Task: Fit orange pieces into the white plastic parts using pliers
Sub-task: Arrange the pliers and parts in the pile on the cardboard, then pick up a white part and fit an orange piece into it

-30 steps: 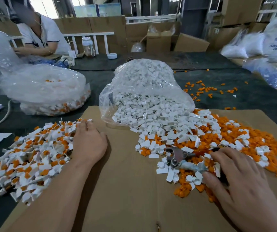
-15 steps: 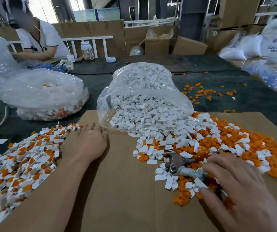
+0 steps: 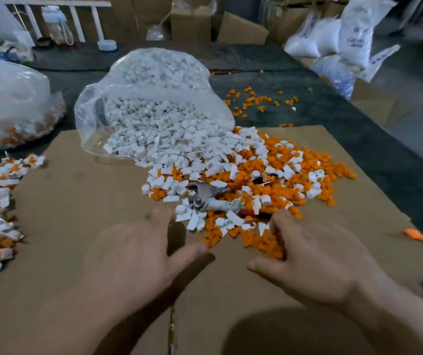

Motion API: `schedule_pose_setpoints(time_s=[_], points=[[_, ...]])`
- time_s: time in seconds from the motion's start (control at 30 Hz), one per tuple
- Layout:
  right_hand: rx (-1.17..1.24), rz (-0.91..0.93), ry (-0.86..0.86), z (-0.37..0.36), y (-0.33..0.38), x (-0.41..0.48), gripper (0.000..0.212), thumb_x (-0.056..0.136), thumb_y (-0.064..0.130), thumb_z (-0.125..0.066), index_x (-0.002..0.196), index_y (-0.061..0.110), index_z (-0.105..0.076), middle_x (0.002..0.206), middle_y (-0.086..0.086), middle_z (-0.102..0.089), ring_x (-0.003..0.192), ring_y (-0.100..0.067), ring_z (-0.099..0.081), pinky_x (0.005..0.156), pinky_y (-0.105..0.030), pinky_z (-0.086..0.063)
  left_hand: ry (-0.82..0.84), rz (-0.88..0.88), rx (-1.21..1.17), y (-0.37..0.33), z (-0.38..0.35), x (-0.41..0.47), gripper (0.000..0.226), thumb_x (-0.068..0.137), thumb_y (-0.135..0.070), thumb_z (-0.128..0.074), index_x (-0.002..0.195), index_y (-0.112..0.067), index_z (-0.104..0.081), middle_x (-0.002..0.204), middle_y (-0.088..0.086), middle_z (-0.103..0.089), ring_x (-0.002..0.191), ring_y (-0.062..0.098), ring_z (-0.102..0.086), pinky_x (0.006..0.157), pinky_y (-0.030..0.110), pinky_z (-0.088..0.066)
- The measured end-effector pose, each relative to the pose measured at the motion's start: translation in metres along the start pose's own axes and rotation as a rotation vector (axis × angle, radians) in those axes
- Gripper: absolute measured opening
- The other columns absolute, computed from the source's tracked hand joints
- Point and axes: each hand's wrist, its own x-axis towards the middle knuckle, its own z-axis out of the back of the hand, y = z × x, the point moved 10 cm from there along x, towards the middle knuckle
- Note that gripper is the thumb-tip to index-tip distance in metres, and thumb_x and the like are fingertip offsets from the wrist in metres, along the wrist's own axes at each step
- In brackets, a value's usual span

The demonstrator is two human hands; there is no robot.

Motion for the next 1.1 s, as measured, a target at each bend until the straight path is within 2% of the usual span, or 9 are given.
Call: schedule_pose_setpoints(time_s=[0.1,0.23,0.4,0.6,0.73,0.83,0.97,1.03,1.1], points=[[0.028,0.090,-0.051,-0.006,0.021,0.001,0.046,0.079,0.078,-0.043,0.099,0.039,-0.030,0.081,0.014,-0.051,0.069,-0.003,-0.048,0.051,-0.022,-0.032,0.029,-0.021,0.034,-0.016,-0.016,-0.001,0.078,0.059,-0.101,-0.025,0.111,-0.044,-0.033,0.087,-0.017,-0.044,0.078,0.007,-0.048,0.052,0.022,-0.033],[0.085,0.172,-0.231,-0.001,0.041,0.008,0.032,0.091,0.060,-0.044,0.110,0.035,-0.040,0.098,0.015,-0.059,0.083,-0.007,-0.057,0.063,-0.025,-0.045,-0.144,-0.052,0.062,-0.030,-0.007,0.010,0.061,0.073,-0.085,-0.037,0.111,-0.037,-0.039,0.098,-0.013,-0.060,0.086,0.012,-0.060,0.050,0.027,-0.025],[0.078,0.226,-0.272,-0.002,0.051,0.020,0.023,0.096,0.046,-0.045,0.110,0.028,-0.046,0.093,0.008,-0.056,0.080,-0.015,-0.056,0.066,-0.034,-0.049,-0.148,-0.068,-0.140,-0.029,-0.009,0.018,0.046,0.079,-0.069,-0.059,0.110,-0.037,-0.047,0.095,-0.012,-0.063,0.084,0.013,-0.060,0.061,0.028,-0.041],[0.086,0.236,-0.320,0.010,0.058,0.033,0.011,0.098,0.029,-0.045,0.102,0.025,-0.054,0.091,0.005,-0.049,0.079,-0.015,-0.051,0.066,-0.031,-0.046,-0.084,-0.051,-0.438,-0.014,-0.020,0.017,0.030,0.083,-0.054,-0.061,0.111,-0.044,-0.058,0.091,-0.021,-0.057,0.082,0.001,-0.055,0.066,0.019,-0.044],[0.158,0.238,-0.359,0.009,0.066,0.032,0.010,0.099,0.025,-0.048,0.099,0.023,-0.058,0.089,0.006,-0.042,0.071,-0.012,-0.048,0.060,-0.030,-0.045,-0.146,-0.099,-0.476,-0.022,-0.014,0.013,0.038,0.084,-0.058,-0.050,0.112,-0.038,-0.066,0.103,-0.015,-0.061,0.092,0.012,-0.061,0.077,0.040,-0.052],[0.215,0.259,-0.398,0.010,0.063,0.034,0.012,0.098,0.023,-0.051,0.102,0.023,-0.062,0.093,0.006,-0.047,0.075,-0.011,-0.051,0.062,-0.029,-0.047,-0.241,-0.099,-0.501,-0.023,-0.007,0.015,0.024,0.089,-0.047,-0.062,0.107,-0.033,-0.070,0.100,-0.012,-0.061,0.089,0.015,-0.061,0.075,0.042,-0.052],[0.379,0.223,-0.413,0.010,0.048,0.037,0.013,0.093,0.030,-0.059,0.104,0.035,-0.058,0.094,0.017,-0.050,0.084,-0.004,-0.051,0.068,-0.020,-0.045,-0.307,-0.099,-0.524,-0.020,-0.003,0.018,0.014,0.088,-0.031,-0.069,0.102,-0.030,-0.073,0.098,-0.011,-0.062,0.088,0.012,-0.059,0.073,0.037,-0.051],[0.524,0.167,-0.423,0.006,0.033,0.037,0.016,0.089,0.031,-0.065,0.100,0.038,-0.056,0.088,0.020,-0.052,0.078,-0.003,-0.053,0.062,-0.017,-0.046,-0.328,-0.093,-0.539,-0.018,-0.004,0.018,0.011,0.088,-0.029,-0.069,0.098,-0.029,-0.074,0.095,-0.013,-0.062,0.086,0.007,-0.057,0.071,0.022,-0.046],[0.704,0.133,-0.385,-0.002,0.023,0.039,0.018,0.087,0.028,-0.068,0.097,0.039,-0.058,0.083,0.018,-0.054,0.068,-0.008,-0.057,0.055,-0.023,-0.052,-0.338,-0.080,-0.578,-0.015,-0.004,0.019,0.008,0.087,-0.030,-0.068,0.093,-0.031,-0.074,0.092,-0.018,-0.061,0.085,0.000,-0.055,0.069,0.008,-0.038]])
